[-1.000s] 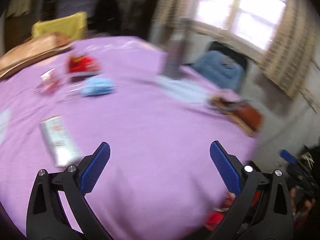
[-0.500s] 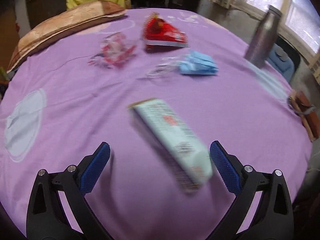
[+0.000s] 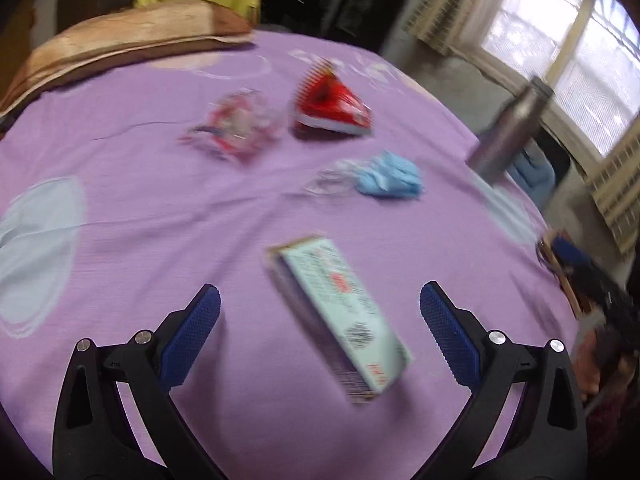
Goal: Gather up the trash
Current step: 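Lower the left tool to the white medicine box while the right tool approaches the blue mask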
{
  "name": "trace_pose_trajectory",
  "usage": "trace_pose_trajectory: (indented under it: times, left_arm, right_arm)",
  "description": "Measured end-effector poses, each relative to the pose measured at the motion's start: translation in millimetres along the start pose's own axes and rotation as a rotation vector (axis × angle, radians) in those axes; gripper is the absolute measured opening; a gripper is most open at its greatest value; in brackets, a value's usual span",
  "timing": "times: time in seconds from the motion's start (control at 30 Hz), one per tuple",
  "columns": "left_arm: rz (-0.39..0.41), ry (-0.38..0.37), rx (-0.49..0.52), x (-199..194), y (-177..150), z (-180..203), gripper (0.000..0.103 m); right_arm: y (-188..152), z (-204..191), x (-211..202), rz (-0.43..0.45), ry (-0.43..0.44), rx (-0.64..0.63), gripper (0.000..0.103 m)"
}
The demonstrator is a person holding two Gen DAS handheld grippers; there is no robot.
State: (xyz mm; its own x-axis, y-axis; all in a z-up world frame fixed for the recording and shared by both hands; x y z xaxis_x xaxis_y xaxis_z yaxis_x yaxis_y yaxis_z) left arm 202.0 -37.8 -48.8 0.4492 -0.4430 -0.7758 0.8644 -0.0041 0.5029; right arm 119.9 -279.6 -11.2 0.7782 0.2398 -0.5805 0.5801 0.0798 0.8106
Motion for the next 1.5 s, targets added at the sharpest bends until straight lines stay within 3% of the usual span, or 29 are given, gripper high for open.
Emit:
trace_pose_trajectory:
  times: [0.13,0.23,0.3,0.4,0.5,0.63,0.97,1.07,1.13,1.17,1.23,1.33,1.4,1.5]
  left_arm:
    - [-0.042,0.157,0.141,27,-14,21,0.096]
    - [0.008,0.246,0.221,27,-15,9,0.097]
    - [0.057,0.281,0.199,21,-4,-13,0.097]
    - [0.069,0.302,0.115,19,9,-46,0.097]
    - [0.048,0.263,0.024,19,17,-62,0.097]
    - [0.08,0.323,0.095,22,11,-50,0.097]
    - [0.061,0.298,0.057,24,14,-54,0.098]
    - [0.06,0.299,0.055,24,14,-54,0.098]
    - [0.059,0.3,0.053,24,14,-54,0.098]
    - [0.059,0.299,0.054,24,14,-55,0.098]
    - [0.06,0.3,0.054,24,14,-55,0.098]
    - [0.059,0.299,0.054,24,14,-55,0.098]
    - [0.06,0.3,0.054,24,14,-55,0.098]
    - [0.059,0.299,0.054,24,14,-54,0.098]
  right_arm:
    - [18,6,31,-0.021,0.001,0.039,0.097]
    - [31,9,57,-0.058,0.02,0.05,0.097]
    - [39,10,77,-0.078,0.029,0.06,0.097]
    - [51,10,106,-0.096,0.064,0.092,0.097]
    - [62,8,132,-0.098,0.087,0.107,0.097]
    - [62,9,156,-0.101,0.128,0.106,0.097]
    - [56,10,174,-0.14,0.188,0.109,0.097]
    - [55,0,171,-0.162,0.347,0.109,0.089]
    - [59,-7,154,-0.129,0.442,0.101,0.089]
    - [61,-9,148,-0.11,0.437,0.085,0.089]
    - [65,-10,137,-0.067,0.34,0.034,0.089]
    - [64,-12,147,-0.092,0.2,-0.028,0.088]
    - [62,-13,157,-0.13,0.187,-0.044,0.078]
    - [61,-17,166,-0.155,0.17,-0.083,0.073]
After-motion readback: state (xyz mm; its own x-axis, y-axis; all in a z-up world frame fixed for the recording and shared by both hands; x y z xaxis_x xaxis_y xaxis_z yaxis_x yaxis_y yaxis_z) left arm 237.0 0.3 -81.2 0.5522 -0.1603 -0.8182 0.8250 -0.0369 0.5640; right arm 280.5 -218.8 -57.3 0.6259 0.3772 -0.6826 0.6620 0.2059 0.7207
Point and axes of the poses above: each gripper's, at about its wrist camera, not at the fingertips, and x roughly the way its jaws point, z to its right, y to its top, the point moved 2 cm from there along x, roughly the way its jaws point, and after that the axes turned 15 degrees about -x, right-handed, at the moved point
